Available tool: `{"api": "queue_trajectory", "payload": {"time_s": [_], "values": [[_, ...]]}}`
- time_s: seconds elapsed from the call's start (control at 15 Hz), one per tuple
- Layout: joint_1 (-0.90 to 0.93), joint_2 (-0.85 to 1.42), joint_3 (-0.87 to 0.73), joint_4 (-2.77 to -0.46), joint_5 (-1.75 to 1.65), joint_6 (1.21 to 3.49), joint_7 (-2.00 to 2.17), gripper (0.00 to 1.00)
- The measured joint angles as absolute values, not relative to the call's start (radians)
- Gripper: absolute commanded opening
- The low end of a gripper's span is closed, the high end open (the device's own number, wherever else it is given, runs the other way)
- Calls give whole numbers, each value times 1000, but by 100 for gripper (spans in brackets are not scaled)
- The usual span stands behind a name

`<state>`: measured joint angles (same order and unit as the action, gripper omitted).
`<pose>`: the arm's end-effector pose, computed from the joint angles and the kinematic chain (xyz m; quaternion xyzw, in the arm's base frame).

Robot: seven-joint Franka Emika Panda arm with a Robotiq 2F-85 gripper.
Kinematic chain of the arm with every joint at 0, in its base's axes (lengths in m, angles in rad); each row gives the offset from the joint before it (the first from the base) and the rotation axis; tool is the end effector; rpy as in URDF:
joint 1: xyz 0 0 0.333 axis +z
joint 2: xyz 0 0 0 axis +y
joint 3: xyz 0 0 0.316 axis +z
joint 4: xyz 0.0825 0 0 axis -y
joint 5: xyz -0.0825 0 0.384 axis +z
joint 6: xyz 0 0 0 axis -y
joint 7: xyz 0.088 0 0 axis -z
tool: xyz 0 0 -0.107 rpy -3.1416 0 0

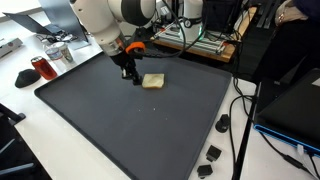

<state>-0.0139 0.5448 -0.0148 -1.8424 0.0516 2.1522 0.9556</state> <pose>0.6179 -0.0152 0.2127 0.8675 -0.4832 -0.1118 0.0382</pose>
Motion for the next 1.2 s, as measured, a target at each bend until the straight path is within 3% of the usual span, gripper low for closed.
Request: {"api": "queue_trajectory", "payload": {"time_s": [0.47,0.53,0.87,0.93,1.2], "values": [[-81,454,-18,-2034,258,2325,677,5],[-89,440,-18,-2057,288,2339,641,21],[-115,389,-18,-2125,370,2379,539,21],[-115,387,-16,-2126,371,2380,539,5],[-115,387,-22,-2126,381,2380,497,5]]}}
